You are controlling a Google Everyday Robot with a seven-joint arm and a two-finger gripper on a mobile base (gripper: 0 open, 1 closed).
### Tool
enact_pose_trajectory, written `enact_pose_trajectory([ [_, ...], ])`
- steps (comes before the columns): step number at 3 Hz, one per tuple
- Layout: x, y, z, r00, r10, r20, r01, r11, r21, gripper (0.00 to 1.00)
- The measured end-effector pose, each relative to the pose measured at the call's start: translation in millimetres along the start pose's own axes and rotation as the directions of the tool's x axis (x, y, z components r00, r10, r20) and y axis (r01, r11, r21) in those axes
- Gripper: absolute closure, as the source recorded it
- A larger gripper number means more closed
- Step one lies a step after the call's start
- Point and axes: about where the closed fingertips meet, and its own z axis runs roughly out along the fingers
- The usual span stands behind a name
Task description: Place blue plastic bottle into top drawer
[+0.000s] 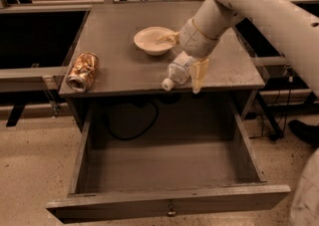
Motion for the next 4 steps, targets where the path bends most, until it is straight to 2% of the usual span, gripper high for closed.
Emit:
enact_pose_trajectory([
  [1, 5, -13, 8, 0.999, -0.051, -0.01, 0.05, 0.9981, -0.037, 0.0],
  [2, 12, -14, 23, 0.998, -0.067, -0.002, 0.066, 0.9934, -0.094, 0.0],
  [3, 12, -14, 23, 0.998, -0.067, -0.002, 0.066, 0.9934, -0.094, 0.0],
  [4, 12, -14, 23, 0.998, -0.067, -0.002, 0.066, 0.9934, -0.094, 0.18],
])
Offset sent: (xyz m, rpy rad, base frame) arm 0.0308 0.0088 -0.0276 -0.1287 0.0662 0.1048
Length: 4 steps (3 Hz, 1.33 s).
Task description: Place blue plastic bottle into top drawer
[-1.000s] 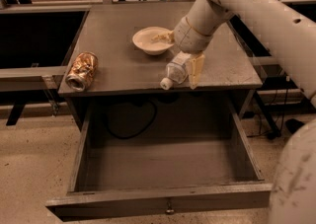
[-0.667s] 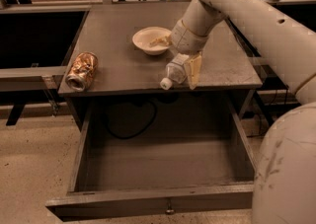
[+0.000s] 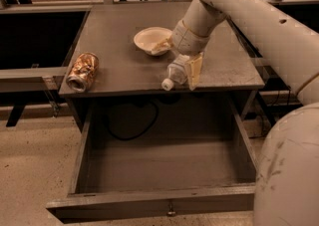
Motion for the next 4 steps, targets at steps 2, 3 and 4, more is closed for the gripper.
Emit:
enact_pose_trajectory([
  [2, 0.0, 0.0, 0.1, 1.0, 0.0, 0.0, 0.0, 1.0, 0.0, 0.66],
  [3, 0.0, 0.0, 0.1, 1.0, 0.0, 0.0, 0.0, 1.0, 0.0, 0.88],
  [4, 0.0, 0.0, 0.2, 1.0, 0.0, 0.0, 0.0, 1.0, 0.0, 1.0],
])
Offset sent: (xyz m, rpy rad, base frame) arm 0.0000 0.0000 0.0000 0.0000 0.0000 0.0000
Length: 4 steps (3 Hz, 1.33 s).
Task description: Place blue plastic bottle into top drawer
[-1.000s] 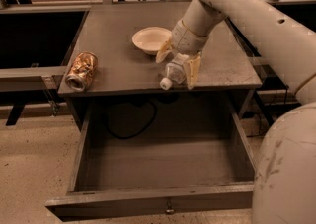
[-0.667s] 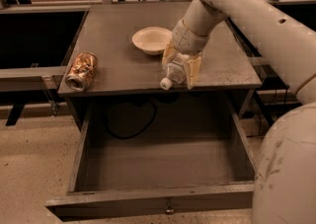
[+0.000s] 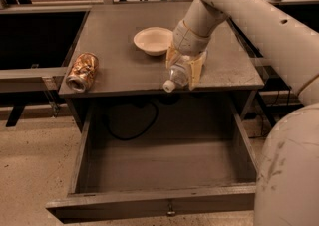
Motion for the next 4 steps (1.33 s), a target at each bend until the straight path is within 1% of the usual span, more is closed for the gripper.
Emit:
enact_pose_trajectory([
  [2, 0, 0, -1, 1.0, 0.0, 0.0, 0.0, 1.0, 0.0, 1.0],
  [3, -21, -4, -31, 0.998, -0.003, -0.06, 0.008, 0.9966, 0.082, 1.0],
  [4, -71, -6, -78, 0.986, -0.008, -0.165, 0.044, 0.9759, 0.214, 1.0],
])
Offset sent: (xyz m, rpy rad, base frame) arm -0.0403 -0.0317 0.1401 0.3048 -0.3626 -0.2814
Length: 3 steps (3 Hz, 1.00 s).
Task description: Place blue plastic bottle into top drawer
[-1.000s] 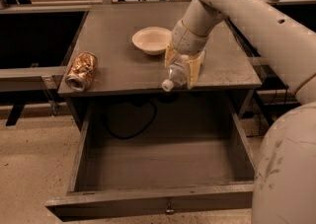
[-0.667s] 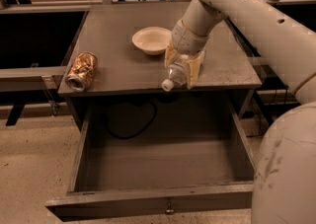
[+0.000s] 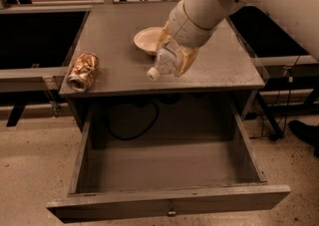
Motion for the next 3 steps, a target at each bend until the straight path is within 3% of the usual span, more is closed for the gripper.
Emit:
enact_pose_trajectory([
  [1, -28.1, -19.8, -29.0, 0.997, -0.049, -0.052, 0.053, 0.9953, 0.081, 1.0],
  [2, -26.2, -20.6, -30.7, 0.997, -0.047, -0.054, 0.051, 0.9952, 0.083, 1.0],
  [3, -24.9, -16.7, -21.0, 0.998, 0.068, 0.009, -0.068, 0.9929, 0.098, 1.0],
])
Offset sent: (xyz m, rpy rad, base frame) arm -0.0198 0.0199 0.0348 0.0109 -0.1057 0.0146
